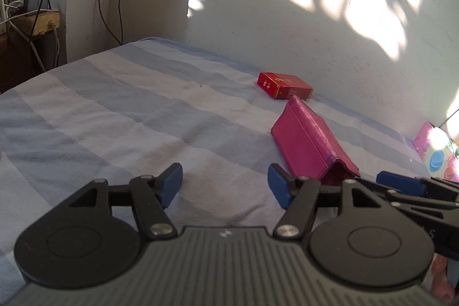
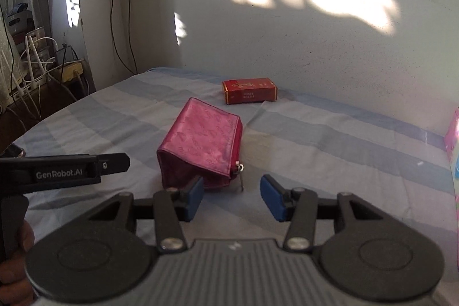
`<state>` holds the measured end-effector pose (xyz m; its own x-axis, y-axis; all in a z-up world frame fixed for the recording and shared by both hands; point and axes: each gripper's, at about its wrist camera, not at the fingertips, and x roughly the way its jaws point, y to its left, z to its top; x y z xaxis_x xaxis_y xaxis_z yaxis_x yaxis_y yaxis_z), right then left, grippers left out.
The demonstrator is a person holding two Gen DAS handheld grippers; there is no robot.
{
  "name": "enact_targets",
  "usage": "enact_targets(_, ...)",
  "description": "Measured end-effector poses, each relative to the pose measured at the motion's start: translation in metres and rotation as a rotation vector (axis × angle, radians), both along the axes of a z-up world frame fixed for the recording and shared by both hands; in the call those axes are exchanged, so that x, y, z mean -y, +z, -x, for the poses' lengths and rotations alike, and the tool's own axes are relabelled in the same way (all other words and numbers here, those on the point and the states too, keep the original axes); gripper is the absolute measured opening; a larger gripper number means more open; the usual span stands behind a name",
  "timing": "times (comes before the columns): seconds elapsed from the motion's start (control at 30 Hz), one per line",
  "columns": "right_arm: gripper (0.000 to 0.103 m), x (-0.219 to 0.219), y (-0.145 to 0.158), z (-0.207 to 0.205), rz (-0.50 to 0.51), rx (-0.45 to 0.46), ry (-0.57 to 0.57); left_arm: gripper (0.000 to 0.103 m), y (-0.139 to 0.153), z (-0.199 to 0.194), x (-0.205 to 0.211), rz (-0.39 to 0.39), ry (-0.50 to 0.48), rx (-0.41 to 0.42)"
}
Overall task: Organize objects
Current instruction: 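Close the right tool on the magenta wallet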
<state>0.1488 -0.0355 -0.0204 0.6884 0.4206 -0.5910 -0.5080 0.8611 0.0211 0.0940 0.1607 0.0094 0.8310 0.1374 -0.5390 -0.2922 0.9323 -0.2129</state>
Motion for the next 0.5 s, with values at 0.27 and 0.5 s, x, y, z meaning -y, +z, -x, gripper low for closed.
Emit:
enact_targets(0.27, 0.009, -0.012, -0.009, -0.019, -0.034, -0.037, 0.036, 0.073, 0.000, 0.002, 0.001, -0.001, -0.007, 0.012)
enact_targets(0.5, 0.005, 0.024, 0.009, 0.020, -0.005, 0.079, 0.019, 0.073, 0.001, 0.001, -0.001, 0.005, -0.017, 0.015)
